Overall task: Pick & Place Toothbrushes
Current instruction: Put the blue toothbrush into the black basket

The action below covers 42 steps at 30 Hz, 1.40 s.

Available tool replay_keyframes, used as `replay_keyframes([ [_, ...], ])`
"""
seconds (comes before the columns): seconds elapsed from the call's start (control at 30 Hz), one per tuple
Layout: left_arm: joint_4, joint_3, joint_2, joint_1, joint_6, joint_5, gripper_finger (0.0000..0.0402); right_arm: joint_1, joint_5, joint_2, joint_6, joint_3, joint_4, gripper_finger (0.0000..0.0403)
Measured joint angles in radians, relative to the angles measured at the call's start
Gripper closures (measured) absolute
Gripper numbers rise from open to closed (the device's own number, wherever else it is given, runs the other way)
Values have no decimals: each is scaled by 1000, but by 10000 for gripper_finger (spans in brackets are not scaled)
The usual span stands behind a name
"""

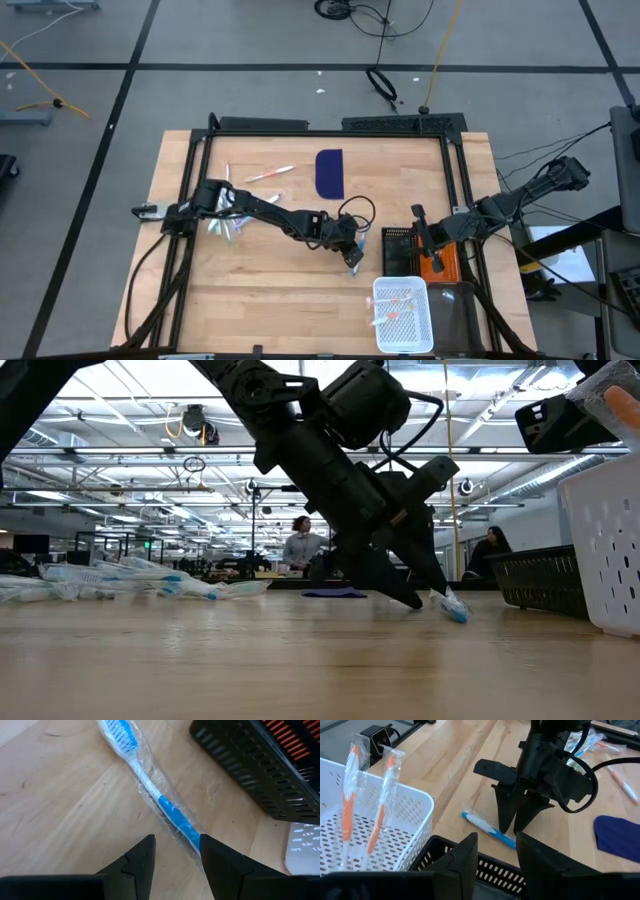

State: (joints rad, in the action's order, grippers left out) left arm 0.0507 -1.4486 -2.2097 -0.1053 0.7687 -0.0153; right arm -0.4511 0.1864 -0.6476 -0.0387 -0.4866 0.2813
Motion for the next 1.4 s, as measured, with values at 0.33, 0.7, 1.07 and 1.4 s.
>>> replay_keyframes([
  [0.33, -53, 1, -4, -9, -33, 43, 379, 0, 3, 0, 0, 1, -8, 277],
  [0.7, -17, 3, 15, 0, -74, -11, 401, 0, 3, 0, 0, 2, -8, 277],
  [1.07, 139, 1, 215, 0, -194, -134, 401, 0, 4, -1, 1, 2, -20, 277],
  [1.4, 164, 2, 149, 2, -114, -63, 356, 0, 4, -2, 1, 2, -22, 277],
])
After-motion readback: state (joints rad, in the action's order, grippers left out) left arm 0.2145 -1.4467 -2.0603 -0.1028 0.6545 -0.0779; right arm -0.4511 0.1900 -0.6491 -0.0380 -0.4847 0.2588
